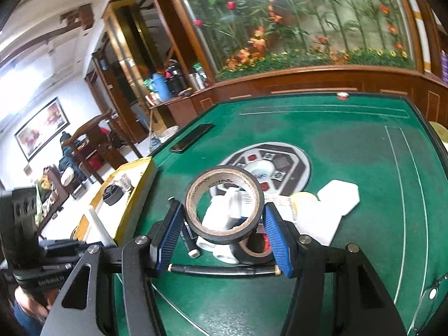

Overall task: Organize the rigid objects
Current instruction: 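Lift the tape roll and white tube and carry both toward the envelope tray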

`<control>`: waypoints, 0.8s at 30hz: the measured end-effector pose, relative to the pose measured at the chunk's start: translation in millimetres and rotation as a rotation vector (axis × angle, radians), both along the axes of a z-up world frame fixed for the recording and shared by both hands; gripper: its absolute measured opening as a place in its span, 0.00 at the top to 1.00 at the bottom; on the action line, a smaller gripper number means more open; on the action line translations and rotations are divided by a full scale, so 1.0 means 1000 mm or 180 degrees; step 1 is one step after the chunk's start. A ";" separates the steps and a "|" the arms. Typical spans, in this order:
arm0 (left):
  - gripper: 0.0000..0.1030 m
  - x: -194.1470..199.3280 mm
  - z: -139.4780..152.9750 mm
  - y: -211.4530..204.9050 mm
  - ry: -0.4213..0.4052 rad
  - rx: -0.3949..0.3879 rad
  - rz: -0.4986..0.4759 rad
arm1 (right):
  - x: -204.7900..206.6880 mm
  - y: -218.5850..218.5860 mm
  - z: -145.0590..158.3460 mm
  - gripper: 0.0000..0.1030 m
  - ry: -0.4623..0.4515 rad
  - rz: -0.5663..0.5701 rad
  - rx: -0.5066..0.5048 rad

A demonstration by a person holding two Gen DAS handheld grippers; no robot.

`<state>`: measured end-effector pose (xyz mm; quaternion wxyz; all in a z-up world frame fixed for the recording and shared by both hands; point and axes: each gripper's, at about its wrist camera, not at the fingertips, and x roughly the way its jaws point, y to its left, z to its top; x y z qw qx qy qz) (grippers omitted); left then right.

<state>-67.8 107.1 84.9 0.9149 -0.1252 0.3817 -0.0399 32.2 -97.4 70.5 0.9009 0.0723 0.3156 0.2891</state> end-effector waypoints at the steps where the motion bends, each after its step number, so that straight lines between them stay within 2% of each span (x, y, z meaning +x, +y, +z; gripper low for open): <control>1: 0.86 -0.003 0.004 0.003 -0.0042 -0.0010 0.0016 | -0.002 0.004 0.000 0.44 -0.0025 0.0032 -0.0011; 14: 0.86 -0.039 0.037 0.063 -0.0448 -0.0139 0.0393 | -0.026 0.055 -0.005 0.44 -0.0171 0.0469 -0.0188; 24: 0.86 -0.055 0.030 0.120 -0.0490 -0.0214 0.0794 | -0.046 0.137 0.005 0.44 -0.0229 0.0963 -0.0248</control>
